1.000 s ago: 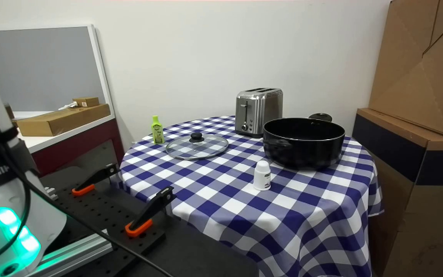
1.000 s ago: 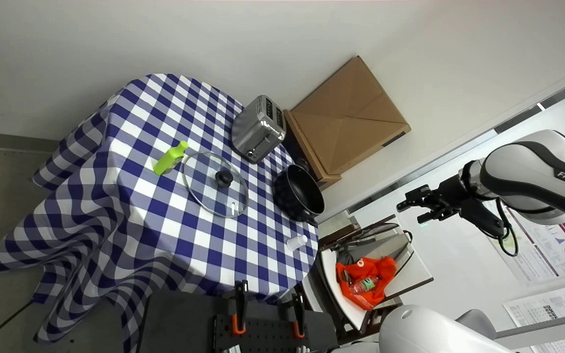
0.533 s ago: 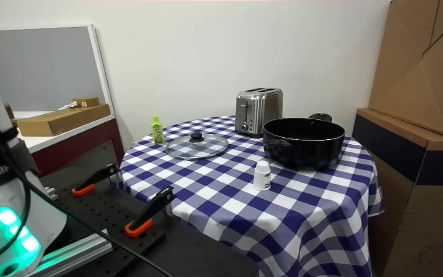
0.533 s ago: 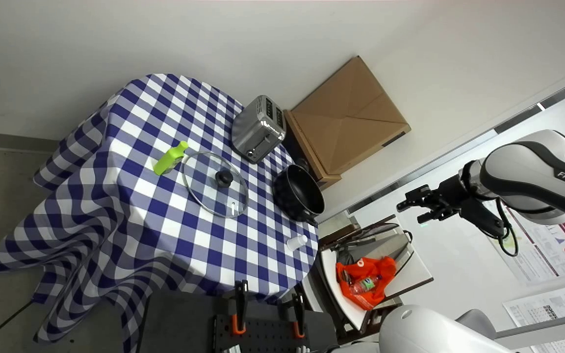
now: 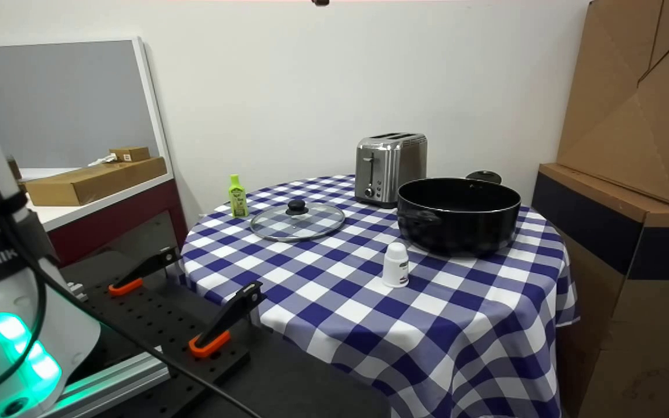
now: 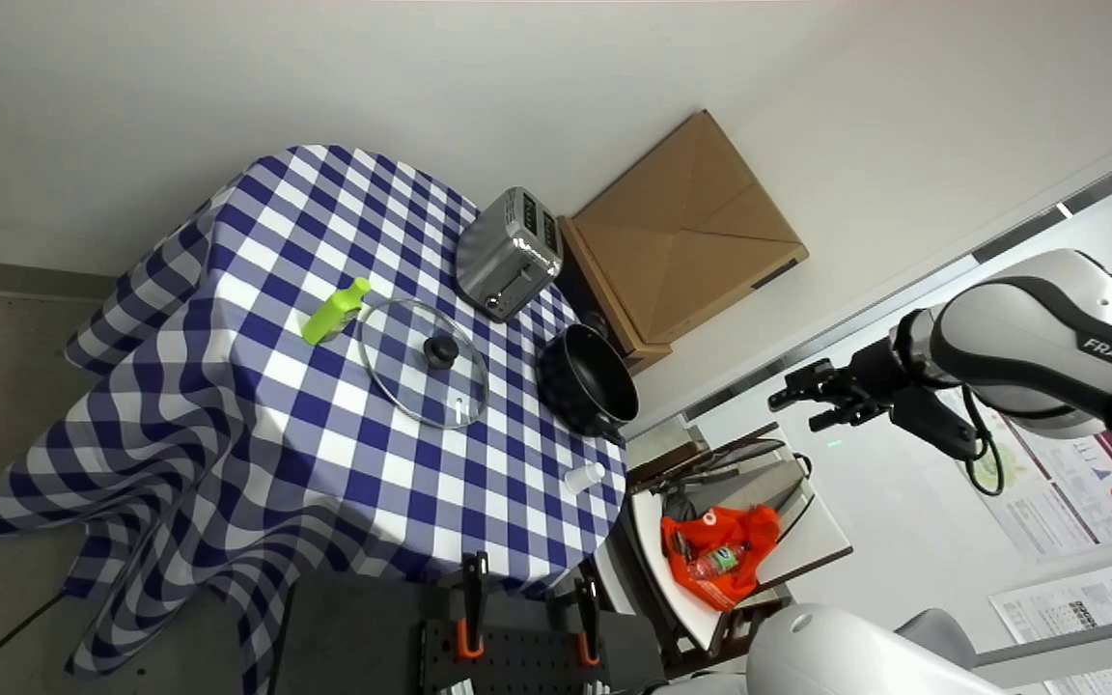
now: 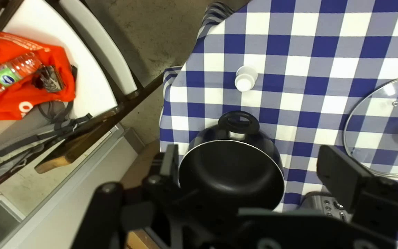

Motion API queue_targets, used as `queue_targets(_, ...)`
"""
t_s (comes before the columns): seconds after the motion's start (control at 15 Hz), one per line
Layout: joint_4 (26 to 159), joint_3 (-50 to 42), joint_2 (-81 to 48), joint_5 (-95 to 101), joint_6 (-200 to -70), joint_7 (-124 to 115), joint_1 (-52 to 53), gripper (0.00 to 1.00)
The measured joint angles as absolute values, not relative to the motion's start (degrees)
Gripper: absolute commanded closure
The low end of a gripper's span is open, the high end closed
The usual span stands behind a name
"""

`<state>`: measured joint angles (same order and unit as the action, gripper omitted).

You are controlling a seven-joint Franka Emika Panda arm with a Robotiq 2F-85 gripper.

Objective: Put the lid on the black pot

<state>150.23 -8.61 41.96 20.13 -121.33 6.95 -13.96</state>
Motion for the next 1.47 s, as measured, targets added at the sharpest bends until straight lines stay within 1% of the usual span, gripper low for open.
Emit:
queue_targets(0.4, 158.36, -3.29, 40.27, 20.06, -136.02, 6.05, -7.25, 0.0)
queue_targets(0.8, 157.73, 1.77, 30.84, 17.2, -148.38, 3.71, -0.89, 0.0)
queue_targets(1.27, 148.44, 2.81, 11.98, 11.1, -149.33, 3.6, 1.88, 0.0)
queue_targets(1.47, 145.57, 2.81, 7.8, 10.29, -149.25, 3.63, 2.49, 0.0)
